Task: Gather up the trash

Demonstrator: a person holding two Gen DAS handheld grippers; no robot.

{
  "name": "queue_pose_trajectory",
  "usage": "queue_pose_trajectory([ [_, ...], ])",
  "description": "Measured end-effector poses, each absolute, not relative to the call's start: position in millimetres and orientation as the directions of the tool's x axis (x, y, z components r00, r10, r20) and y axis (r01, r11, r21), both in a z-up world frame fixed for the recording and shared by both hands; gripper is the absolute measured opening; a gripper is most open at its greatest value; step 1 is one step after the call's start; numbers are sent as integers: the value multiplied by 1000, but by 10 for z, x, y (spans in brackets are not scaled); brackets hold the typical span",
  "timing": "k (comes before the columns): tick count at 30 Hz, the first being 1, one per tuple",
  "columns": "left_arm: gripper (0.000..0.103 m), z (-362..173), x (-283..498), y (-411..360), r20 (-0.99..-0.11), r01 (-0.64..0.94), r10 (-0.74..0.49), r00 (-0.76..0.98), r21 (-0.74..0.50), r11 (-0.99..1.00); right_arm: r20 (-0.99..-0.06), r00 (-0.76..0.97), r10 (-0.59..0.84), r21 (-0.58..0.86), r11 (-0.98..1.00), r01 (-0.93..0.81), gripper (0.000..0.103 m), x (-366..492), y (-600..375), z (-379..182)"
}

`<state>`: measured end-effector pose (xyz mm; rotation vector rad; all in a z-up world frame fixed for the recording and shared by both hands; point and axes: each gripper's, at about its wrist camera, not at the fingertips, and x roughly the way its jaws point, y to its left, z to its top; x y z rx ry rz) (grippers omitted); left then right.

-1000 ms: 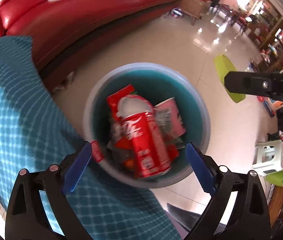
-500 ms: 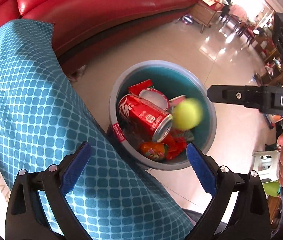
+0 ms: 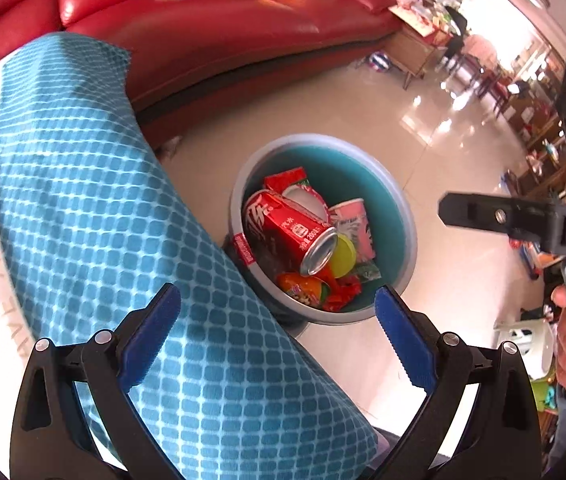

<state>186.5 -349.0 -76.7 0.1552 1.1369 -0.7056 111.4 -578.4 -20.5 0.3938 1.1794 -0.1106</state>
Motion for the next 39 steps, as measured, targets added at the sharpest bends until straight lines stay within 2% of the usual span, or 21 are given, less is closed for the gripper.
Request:
queue_pose_trajectory([
  [7,99,-560,1706,-3274,-865,564,-413,283,-198,801,-907,418,55,172,954,246,89,812,-5575,18],
  [10,99,-500,1638,-3153,-859,556,-419,293,-203,806,-901,432,41,149,964,220,96,717,-5468,85],
  [14,99,-411,1515,-2993,-845,544,-422,328,-196,816,-898,440,-3,92,976,195,96,595,-5280,175],
  [27,99,-176,1132,-2528,-804,512,-423,417,-177,841,-883,468,-36,45,986,162,96,250,-4902,289],
  [39,99,-135,905,-2253,-804,457,-382,457,-156,875,-868,493,-57,-4,994,109,96,51,-4618,250],
])
